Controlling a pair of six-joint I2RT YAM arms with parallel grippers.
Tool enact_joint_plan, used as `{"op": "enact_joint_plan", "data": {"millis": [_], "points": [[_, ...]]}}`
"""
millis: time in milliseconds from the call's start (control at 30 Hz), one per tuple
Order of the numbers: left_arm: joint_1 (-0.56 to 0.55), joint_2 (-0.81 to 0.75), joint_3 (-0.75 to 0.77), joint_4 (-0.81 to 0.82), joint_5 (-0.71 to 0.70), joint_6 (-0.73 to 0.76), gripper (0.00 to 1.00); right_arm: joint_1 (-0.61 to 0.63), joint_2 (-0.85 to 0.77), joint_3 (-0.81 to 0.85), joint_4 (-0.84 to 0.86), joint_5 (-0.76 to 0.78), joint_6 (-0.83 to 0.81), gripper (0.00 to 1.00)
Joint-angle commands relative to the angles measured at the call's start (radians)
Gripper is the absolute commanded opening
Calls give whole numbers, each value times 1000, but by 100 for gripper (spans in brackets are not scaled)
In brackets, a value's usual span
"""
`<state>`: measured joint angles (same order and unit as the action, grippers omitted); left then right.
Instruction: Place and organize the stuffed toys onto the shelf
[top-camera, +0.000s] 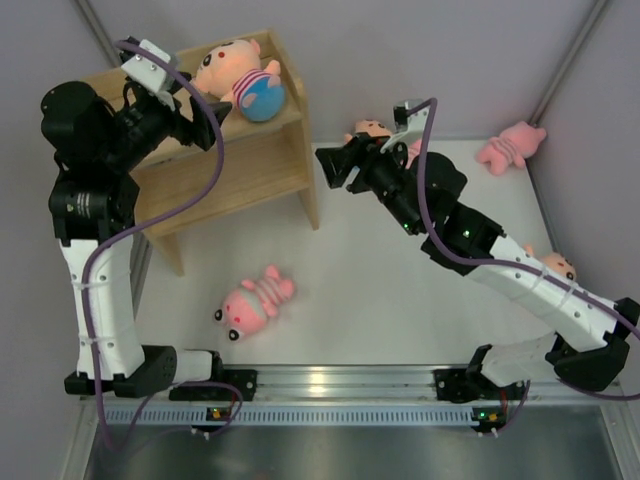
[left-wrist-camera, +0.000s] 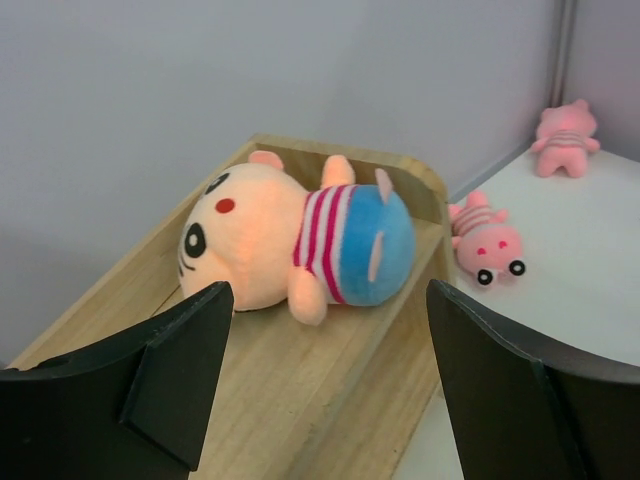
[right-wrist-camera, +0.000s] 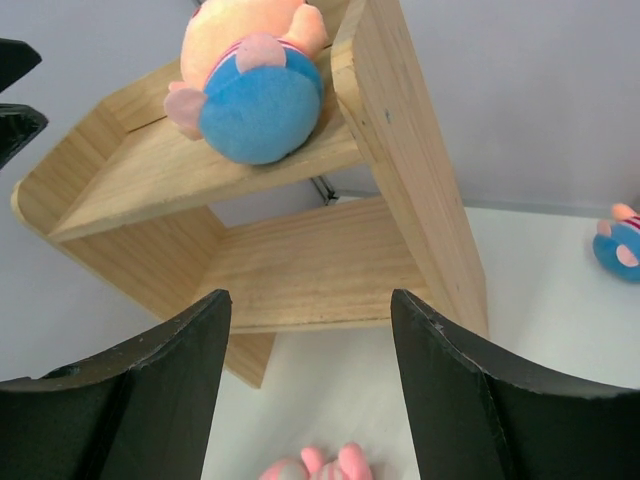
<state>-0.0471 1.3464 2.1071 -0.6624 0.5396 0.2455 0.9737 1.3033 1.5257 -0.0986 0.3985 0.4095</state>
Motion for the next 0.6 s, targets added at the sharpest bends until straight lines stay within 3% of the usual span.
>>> {"op": "enact_joint_plan", "data": {"millis": [0,267,400,467,500,567], "points": [[-5,14,-55,20,99,-44,84,-7,-48,-28,16,17,-14,65],[-108,83,-35,20,54,6,83,-20,-85,-97,-3,77,-18,65],[-175,117,-50,18,-65,76,80,-35,-93,-145,-3,99,-5,66],[-189,128,-42,20,-114,93,67,-43,-95,-153,-4,100,3,65],[-189,131,-42,20,-134,106,43,-44,-93,-157,-6,99,6,65],[-189,117,-59,20,-185,121,25,-49,-90,-157,-9,100,6,65]]}}
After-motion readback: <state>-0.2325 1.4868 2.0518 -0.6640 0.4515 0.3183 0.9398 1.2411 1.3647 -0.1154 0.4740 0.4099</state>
